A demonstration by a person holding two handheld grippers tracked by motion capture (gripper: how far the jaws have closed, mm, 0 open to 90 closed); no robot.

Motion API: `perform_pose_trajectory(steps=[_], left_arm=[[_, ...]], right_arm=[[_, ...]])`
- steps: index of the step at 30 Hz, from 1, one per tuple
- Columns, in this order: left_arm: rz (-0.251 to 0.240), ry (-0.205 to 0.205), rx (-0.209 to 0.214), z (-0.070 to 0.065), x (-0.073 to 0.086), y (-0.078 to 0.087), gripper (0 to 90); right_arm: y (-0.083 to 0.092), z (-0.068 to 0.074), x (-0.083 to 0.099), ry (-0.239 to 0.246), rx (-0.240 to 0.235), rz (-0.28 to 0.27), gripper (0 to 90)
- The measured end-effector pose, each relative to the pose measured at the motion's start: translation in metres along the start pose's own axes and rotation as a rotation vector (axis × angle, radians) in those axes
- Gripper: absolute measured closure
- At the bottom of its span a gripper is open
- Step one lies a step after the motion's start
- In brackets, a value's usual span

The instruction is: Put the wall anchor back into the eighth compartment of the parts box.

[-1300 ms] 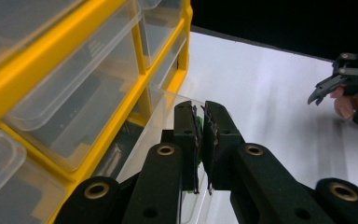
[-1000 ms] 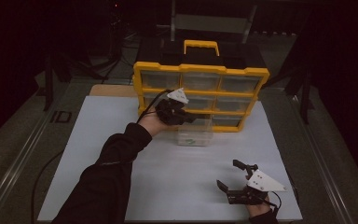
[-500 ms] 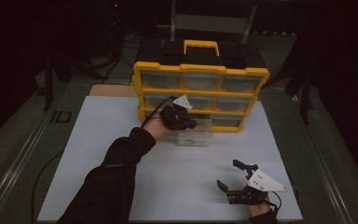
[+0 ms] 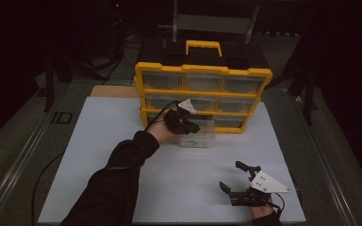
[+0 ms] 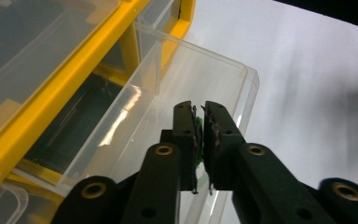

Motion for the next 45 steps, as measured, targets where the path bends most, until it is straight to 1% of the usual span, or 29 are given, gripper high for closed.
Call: perform_pose_trajectory(steps=[1,2,4,6,8,10,12,13,14,16,18,19,20,24,25,27,29,31,34,36,37,39,41,44,45], left_arm=[[-0.011,0.016,0.001,0.0,0.0,0.003,67.8],[-0.016,0.026,0.0,0.001,-0.001,0.004,58.6],[-0.034,0.037,-0.003,0.002,-0.001,0.009,52.0],[-0.057,0.056,-0.005,0.003,-0.001,0.014,42.2],[-0.064,0.064,-0.003,0.002,0.0,0.019,34.5],[-0.068,0.065,-0.017,0.001,0.002,0.023,22.5],[-0.073,0.073,-0.014,0.001,0.004,0.025,13.7],[-0.089,0.096,-0.001,0.001,0.007,0.03,13.7],[-0.095,0.098,0.009,0.002,0.01,0.033,9.9],[-0.117,0.084,-0.001,0.0,0.015,0.039,0.0],[-0.126,0.086,-0.004,0.0,0.017,0.042,0.0],[-0.157,0.104,0.007,0.0,0.026,0.052,0.0],[-0.161,0.107,0.003,0.0,0.029,0.054,0.0],[-0.191,0.108,-0.003,-0.003,0.042,0.066,0.0],[-0.195,0.109,0.002,-0.004,0.044,0.069,0.0],[-0.209,0.111,-0.01,-0.006,0.051,0.075,0.0],[-0.218,0.111,0.001,-0.009,0.057,0.08,0.0],[-0.23,0.11,0.003,-0.011,0.065,0.085,0.0],[-0.24,0.117,0.011,-0.015,0.075,0.093,0.0],[-0.246,0.111,0.011,-0.017,0.082,0.098,0.0],[-0.245,0.117,0.012,-0.019,0.085,0.1,0.0],[-0.247,0.115,0.014,-0.02,0.093,0.104,0.0],[-0.249,0.117,0.011,-0.023,0.101,0.108,0.0],[-0.263,0.132,0.006,-0.027,0.113,0.113,0.0],[-0.264,0.129,-0.004,-0.028,0.117,0.114,0.0]], right_arm=[[0.0,0.0,0.0,0.0,0.0,0.0,8.5],[0.0,0.0,0.0,0.001,0.0,-0.001,8.5],[0.0,0.0,0.0,0.002,0.001,0.0,8.5],[0.0,0.0,0.0,0.001,0.002,0.001,8.5],[0.0,0.0,0.0,0.0,0.003,0.0,8.5],[0.0,0.0,0.0,0.0,0.004,0.0,8.5],[0.0,0.0,0.0,-0.001,0.004,0.001,8.5],[0.0,0.0,0.0,-0.001,0.004,0.001,8.5],[0.0,0.0,0.0,0.001,0.005,0.002,8.5],[0.0,0.0,0.0,0.001,0.005,0.002,8.5],[0.0,0.0,0.0,0.001,0.005,0.002,8.5],[0.0,0.0,0.0,0.001,0.006,0.002,8.5],[0.0,0.0,0.0,0.0,0.007,0.003,8.5],[0.0,0.001,-0.001,0.002,0.007,0.003,8.5],[0.0,0.001,-0.001,0.002,0.007,0.003,8.5],[0.0,0.001,-0.001,0.002,0.008,0.003,8.5],[0.0,0.001,-0.001,0.002,0.008,0.003,8.5],[0.0,0.001,0.0,0.002,0.008,0.003,8.5],[0.0,0.001,0.0,0.0,0.007,0.003,8.5],[-0.001,0.001,0.0,0.003,0.007,0.006,8.5],[-0.001,0.001,0.0,0.002,0.006,0.006,8.5],[-0.001,0.001,0.0,0.004,0.006,0.007,8.5],[-0.001,0.001,0.0,0.005,0.006,0.007,8.5],[-0.001,0.001,0.0,0.004,0.008,0.007,8.5],[-0.001,0.001,0.0,0.003,0.007,0.007,8.5]])
Point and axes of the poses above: each handheld gripper's, and its own axes: y roughly backward along the jaws, x roughly out of its underside, z roughly to its left, the point moved 1 cm from there along -y, roughly forward along the jaws, and after that the axes turned 8 degrees about -x, right-handed, at the moved point
